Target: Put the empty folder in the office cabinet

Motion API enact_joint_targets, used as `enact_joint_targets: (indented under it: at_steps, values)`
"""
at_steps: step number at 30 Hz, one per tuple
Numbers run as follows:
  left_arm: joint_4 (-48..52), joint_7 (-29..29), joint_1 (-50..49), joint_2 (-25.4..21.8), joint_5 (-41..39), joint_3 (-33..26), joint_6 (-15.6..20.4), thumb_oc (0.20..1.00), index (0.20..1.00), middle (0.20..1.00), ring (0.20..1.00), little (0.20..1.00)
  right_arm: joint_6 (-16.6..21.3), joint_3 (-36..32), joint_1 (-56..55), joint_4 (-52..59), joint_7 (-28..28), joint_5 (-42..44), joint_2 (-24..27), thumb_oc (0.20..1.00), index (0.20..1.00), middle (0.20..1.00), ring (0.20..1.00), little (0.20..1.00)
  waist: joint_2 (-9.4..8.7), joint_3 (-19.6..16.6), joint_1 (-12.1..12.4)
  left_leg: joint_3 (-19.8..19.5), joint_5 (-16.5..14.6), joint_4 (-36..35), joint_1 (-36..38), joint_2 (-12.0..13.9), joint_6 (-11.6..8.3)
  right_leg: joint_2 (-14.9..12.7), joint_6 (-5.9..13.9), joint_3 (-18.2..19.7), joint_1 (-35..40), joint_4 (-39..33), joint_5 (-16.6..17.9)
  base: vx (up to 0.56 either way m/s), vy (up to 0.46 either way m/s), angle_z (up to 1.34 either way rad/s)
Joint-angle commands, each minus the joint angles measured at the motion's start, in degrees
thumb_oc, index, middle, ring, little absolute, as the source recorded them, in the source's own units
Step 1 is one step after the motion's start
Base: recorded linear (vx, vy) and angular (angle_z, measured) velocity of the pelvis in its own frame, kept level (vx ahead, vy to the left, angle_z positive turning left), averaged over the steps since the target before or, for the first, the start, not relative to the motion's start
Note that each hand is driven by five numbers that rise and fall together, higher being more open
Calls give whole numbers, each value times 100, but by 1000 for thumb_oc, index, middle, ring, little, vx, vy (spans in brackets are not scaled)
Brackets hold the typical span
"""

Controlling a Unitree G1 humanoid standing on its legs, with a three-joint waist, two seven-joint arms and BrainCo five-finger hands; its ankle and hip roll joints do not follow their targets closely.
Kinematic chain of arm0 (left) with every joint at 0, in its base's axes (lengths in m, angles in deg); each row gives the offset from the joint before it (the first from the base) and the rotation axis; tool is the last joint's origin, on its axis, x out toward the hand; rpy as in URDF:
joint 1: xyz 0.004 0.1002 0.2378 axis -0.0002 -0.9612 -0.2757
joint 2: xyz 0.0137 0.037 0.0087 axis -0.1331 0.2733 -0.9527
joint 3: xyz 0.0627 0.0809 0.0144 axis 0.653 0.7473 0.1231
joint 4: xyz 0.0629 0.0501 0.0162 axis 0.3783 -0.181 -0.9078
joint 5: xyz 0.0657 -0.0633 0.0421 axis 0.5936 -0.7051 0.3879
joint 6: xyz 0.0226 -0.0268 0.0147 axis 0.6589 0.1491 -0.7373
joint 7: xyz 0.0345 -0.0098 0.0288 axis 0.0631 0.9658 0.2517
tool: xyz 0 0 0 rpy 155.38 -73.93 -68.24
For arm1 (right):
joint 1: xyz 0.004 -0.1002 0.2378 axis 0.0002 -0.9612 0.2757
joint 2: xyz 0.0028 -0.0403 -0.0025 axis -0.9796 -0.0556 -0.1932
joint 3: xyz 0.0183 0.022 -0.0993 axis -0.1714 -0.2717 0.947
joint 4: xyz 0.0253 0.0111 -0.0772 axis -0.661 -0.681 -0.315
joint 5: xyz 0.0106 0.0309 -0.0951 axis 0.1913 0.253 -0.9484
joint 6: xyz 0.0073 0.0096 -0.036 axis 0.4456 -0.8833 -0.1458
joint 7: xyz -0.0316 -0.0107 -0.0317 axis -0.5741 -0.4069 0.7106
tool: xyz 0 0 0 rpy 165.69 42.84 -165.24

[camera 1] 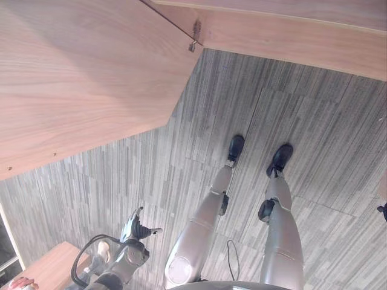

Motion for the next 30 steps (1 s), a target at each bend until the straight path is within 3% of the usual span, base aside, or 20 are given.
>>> enact_joint_targets:
  at_steps: [1, 10, 12, 14, 19, 21, 23, 26, 30]
  values:
    - [-612, -223, -5, -224, -16, 153, -122, 1000, 1000, 1000, 1000, 1000, 345, 475, -594, 281, 483, -152, 270, 200, 200, 200, 200, 200, -184, -567, 198, -205, -774, -128, 141, 86, -766, -214, 537, -68, 728, -326, -958, 0, 0, 0]
    - [-714, -246, 101, -173, -78, 105, -70, 1000, 1000, 1000, 1000, 1000, 423, 420, -579, 360, 219, 245, 128, 200, 200, 200, 200, 200, -241, -616, 185, -213, -785, -128, 130, 85, -771, -197, 546, -58, 684, -343, -940, 0, 0, 0]
    - [-692, -145, 73, -217, -112, 38, -69, 1000, 1000, 1000, 1000, 1000, 302, 684, -520, 551, -430, 494, 126, 200, 200, 200, 200, 200, -280, -635, 215, -210, -782, -128, 124, 87, -777, -210, 554, -66, 682, -355, -922, 0, 0, 0]
    - [-696, -99, 22, -293, -108, -25, -79, 1000, 1000, 1000, 1000, 1000, 317, 809, -515, 600, -734, 702, 176, 200, 200, 200, 200, 200, -300, -640, 244, -212, -776, -128, 132, 80, -788, -213, 554, -83, 693, -362, -917, 0, 0, 0]
    - [-705, 40, -90, -423, -113, -41, -105, 1000, 1000, 1000, 1000, 1000, 478, 881, -419, 561, -1105, 1162, 228, 200, 200, 200, 200, 200, -308, -657, 289, -217, -770, -128, 158, 85, -809, -211, 552, -93, 722, -375, -907, 0, 0, 0]
    - [-692, 55, -121, -441, -112, -44, -106, 1000, 1000, 1000, 1000, 1000, 493, 879, -410, 549, -1119, 1190, 232, 1000, 1000, 1000, 1000, 1000, -307, -663, 287, -220, -771, -128, 166, 83, -812, -210, 551, -99, 732, -376, -907, 0, 0, 0]
    - [-1027, 89, 535, -444, 29, 148, -282, 1000, 1000, 1000, 1000, 1000, 561, 789, -404, 652, -1264, 1422, -310, 1000, 1000, 1000, 1000, 1000, -307, -678, 159, -196, -799, -128, 201, 101, -811, -184, 553, -41, 740, -362, -881, 8, 57, 0]
    - [-1131, 65, 432, -451, -59, 49, -286, 1000, 1000, 1000, 1000, 1000, 758, 605, -343, 493, -1151, 1512, -239, 1000, 1000, 1000, 1000, 1000, -341, -684, 163, -206, -820, -128, 224, 78, -798, -193, 561, -32, 802, -399, -864, 2, 12, 0]
    - [-1123, 122, 341, -433, -99, 16, -286, 1000, 1000, 1000, 1000, 1000, 653, 690, -280, 423, -1038, 1348, -154, 1000, 1000, 1000, 1000, 1000, -344, -691, 149, -205, -838, -128, 243, 59, -804, -194, 572, -47, 874, -466, -838, 0, 0, 0]
